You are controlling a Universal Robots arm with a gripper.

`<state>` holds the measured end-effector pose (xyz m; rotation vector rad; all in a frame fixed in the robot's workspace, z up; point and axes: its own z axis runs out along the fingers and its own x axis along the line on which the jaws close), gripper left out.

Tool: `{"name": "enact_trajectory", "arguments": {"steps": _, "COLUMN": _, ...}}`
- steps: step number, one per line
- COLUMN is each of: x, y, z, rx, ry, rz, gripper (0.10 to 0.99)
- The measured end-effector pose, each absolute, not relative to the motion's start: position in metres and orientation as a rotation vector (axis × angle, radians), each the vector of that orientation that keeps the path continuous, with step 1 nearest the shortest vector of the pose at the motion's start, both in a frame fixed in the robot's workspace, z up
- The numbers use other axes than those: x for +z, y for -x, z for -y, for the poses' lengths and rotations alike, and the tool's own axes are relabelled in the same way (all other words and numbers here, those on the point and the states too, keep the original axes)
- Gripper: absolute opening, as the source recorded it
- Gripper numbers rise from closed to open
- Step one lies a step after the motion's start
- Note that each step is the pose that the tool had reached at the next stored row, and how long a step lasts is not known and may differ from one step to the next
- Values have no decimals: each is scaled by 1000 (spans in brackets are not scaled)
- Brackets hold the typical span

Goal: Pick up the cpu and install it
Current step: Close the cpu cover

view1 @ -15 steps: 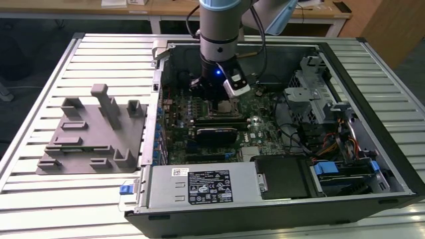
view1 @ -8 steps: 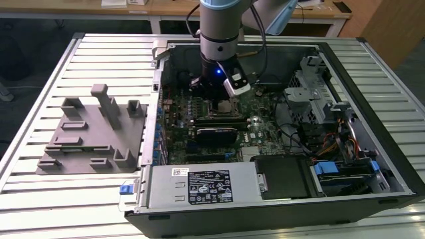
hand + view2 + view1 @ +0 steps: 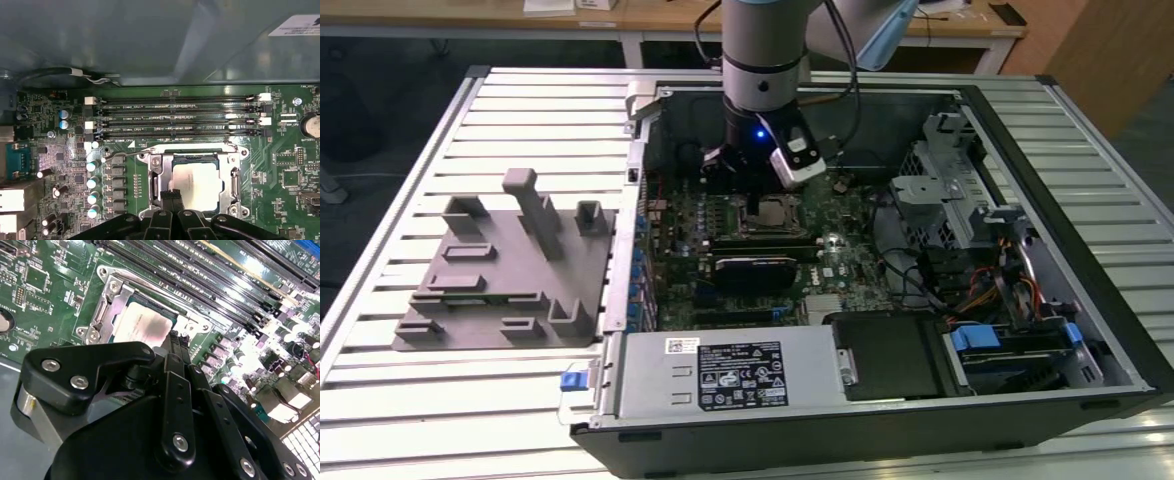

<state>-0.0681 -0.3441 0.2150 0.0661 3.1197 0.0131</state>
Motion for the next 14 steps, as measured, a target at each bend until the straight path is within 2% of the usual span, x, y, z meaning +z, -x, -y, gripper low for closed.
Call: {"name": "enact_trajectory", "arguments": {"steps": 14, "x": 218, "y": 44, "z": 344, "rx": 13, "ry": -66, "rz": -3120, "gripper": 106}}
